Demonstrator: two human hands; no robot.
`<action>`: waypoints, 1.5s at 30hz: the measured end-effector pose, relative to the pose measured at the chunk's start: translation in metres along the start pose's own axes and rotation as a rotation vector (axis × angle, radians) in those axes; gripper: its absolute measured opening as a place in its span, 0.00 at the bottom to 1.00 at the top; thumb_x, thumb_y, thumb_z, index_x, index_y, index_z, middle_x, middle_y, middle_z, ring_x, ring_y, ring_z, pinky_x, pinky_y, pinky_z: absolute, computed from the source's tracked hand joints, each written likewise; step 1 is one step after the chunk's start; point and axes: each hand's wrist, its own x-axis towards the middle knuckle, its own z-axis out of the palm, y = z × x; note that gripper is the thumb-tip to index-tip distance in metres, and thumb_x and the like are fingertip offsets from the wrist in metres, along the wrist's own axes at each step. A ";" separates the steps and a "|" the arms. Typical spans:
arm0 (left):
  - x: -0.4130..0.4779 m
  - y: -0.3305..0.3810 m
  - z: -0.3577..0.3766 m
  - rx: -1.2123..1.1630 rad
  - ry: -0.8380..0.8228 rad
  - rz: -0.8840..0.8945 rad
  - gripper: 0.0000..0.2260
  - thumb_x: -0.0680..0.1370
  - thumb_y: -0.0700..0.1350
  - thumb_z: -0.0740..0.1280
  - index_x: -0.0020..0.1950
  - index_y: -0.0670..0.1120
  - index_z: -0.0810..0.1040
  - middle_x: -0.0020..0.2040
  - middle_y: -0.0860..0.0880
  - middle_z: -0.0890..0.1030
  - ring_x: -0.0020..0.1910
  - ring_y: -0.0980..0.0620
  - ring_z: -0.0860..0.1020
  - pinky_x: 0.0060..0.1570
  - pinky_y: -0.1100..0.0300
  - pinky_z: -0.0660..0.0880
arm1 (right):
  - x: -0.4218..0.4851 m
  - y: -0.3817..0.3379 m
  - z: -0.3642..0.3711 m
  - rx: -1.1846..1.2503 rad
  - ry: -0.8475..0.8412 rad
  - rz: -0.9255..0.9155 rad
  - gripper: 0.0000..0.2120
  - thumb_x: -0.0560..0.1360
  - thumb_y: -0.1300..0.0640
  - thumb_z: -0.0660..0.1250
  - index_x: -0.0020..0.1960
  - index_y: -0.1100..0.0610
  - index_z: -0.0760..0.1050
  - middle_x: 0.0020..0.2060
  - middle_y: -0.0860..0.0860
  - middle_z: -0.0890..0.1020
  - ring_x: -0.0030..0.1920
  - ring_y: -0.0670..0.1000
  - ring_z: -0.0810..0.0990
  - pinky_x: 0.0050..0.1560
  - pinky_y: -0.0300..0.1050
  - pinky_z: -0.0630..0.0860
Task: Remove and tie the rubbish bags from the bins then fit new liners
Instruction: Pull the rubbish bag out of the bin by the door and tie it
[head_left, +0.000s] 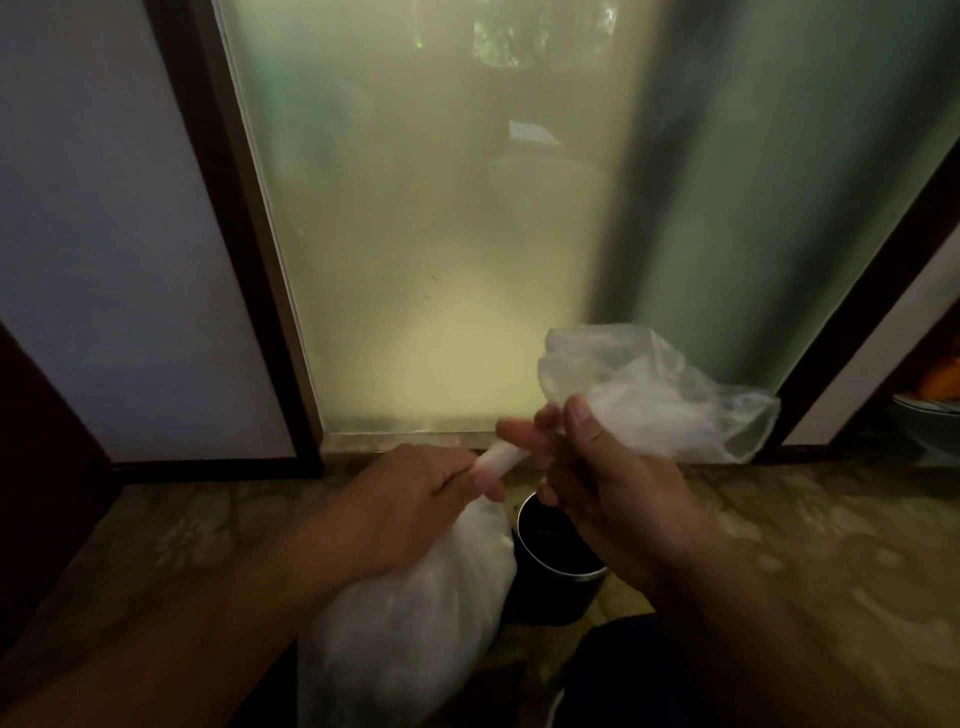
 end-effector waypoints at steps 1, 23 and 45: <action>-0.001 0.001 0.003 0.090 0.004 0.020 0.27 0.77 0.70 0.48 0.50 0.55 0.81 0.44 0.55 0.81 0.42 0.56 0.78 0.45 0.51 0.76 | -0.001 0.000 -0.003 -0.058 0.001 -0.013 0.19 0.76 0.46 0.61 0.54 0.58 0.81 0.47 0.47 0.87 0.32 0.39 0.79 0.45 0.44 0.70; 0.002 0.015 -0.012 0.044 0.157 -0.030 0.08 0.81 0.58 0.59 0.52 0.57 0.75 0.32 0.54 0.76 0.29 0.58 0.74 0.31 0.61 0.69 | 0.026 0.006 -0.007 -1.625 0.222 -0.862 0.31 0.69 0.52 0.79 0.66 0.50 0.67 0.38 0.49 0.85 0.27 0.49 0.79 0.27 0.38 0.70; 0.004 -0.002 -0.048 0.062 0.360 -0.017 0.07 0.80 0.56 0.64 0.52 0.60 0.81 0.38 0.50 0.82 0.36 0.54 0.79 0.40 0.55 0.78 | 0.032 -0.016 -0.032 -1.294 -0.141 -0.429 0.07 0.79 0.50 0.62 0.45 0.45 0.78 0.34 0.49 0.83 0.33 0.52 0.80 0.36 0.56 0.79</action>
